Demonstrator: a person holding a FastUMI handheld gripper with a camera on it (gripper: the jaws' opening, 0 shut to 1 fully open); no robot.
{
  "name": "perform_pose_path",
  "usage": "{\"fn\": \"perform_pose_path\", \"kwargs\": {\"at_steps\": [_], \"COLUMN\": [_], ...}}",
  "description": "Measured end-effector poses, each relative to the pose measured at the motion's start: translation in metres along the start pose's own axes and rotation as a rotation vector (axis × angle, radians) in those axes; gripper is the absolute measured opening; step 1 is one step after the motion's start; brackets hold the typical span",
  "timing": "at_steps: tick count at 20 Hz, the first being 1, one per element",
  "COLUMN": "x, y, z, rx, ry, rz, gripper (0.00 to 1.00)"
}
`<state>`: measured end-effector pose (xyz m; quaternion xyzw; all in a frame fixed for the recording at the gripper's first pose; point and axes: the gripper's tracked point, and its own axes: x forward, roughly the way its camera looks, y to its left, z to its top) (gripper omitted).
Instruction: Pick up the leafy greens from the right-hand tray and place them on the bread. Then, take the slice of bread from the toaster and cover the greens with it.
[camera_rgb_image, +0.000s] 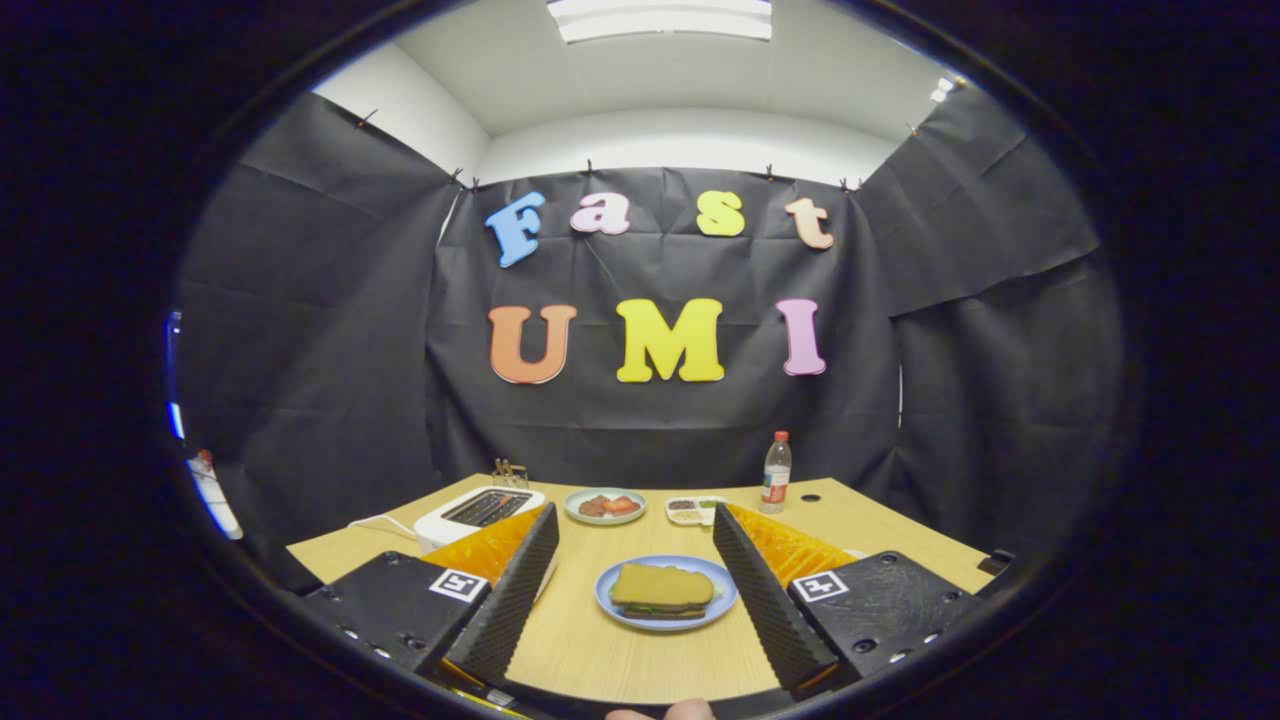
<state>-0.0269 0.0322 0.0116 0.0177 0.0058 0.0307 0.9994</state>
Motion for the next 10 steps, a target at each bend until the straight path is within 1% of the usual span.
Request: {"fn": "perform_pose_path", "kwargs": {"at_steps": [2, 5, 7, 10], "x": [0.0001, 0.0005, -0.0002, -0.0019], "y": [0.0031, -0.0007, 0.0033, -0.0001], "z": [0.0004, -0.0058, -0.0055, -0.0002], "rx": [-0.002, -0.020, -0.002, 0.007], "ry": [-0.007, 0.011, 0.024, 0.016], "rz": [0.009, -0.005, 0.004, -0.006], "gripper": [0.95, 0.95, 0.95, 0.95]}}
